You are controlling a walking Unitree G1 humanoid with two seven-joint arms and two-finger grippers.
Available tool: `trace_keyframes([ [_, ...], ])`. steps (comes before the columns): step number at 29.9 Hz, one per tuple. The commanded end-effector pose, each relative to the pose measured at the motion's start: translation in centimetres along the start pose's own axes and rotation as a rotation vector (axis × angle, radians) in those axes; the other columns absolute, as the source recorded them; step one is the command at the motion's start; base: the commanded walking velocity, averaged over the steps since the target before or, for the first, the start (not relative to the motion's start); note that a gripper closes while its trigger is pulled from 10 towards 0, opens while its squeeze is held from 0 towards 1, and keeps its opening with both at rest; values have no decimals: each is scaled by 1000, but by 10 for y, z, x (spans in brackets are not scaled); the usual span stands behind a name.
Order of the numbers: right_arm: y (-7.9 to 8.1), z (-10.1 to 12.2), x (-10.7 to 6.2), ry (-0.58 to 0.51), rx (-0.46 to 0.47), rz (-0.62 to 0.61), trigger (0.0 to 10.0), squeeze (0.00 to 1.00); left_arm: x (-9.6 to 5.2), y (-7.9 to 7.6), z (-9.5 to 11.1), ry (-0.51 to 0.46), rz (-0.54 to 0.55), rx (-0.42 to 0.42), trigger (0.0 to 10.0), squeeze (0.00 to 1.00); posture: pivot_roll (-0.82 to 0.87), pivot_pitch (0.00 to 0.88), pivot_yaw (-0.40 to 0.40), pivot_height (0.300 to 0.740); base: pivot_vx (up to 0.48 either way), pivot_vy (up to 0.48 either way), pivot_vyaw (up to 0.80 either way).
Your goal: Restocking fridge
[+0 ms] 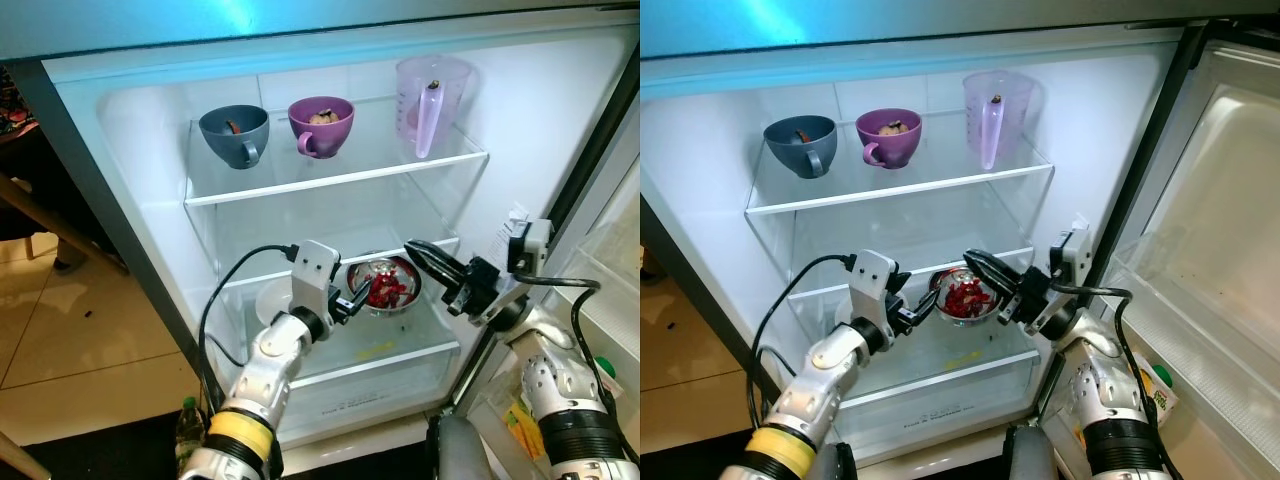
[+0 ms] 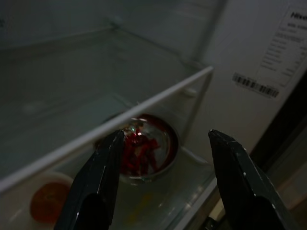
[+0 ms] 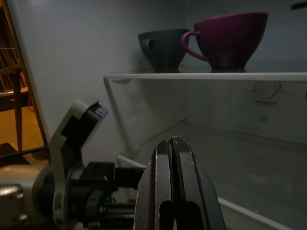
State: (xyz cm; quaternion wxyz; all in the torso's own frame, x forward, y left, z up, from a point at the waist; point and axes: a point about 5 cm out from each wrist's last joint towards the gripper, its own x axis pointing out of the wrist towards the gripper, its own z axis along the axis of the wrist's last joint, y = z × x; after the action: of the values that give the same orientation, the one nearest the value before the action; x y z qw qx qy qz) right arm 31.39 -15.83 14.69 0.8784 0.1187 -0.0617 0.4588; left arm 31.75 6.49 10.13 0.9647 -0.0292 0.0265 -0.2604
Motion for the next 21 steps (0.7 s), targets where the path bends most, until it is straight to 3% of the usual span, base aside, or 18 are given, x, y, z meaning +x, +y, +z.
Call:
trace_keyframes([
  [1,-1,-4,0,10,28,-2,10000,0,-3,4,-8,-3,71,-25,10000,0,-20,13,27,494,0,0,0],
  [8,0,-27,-5,58,84,-47,10000,0,-3,3,-7,-51,94,-15,10000,0,-17,16,30,524,0,0,0],
  [13,0,-37,-8,83,113,-59,10000,0,-7,7,-21,-6,93,20,10000,0,-16,12,31,549,0,0,0],
  [21,0,-45,-11,94,142,-66,10000,0,-12,5,-34,28,81,11,10000,0,-15,12,32,574,0,0,0],
])
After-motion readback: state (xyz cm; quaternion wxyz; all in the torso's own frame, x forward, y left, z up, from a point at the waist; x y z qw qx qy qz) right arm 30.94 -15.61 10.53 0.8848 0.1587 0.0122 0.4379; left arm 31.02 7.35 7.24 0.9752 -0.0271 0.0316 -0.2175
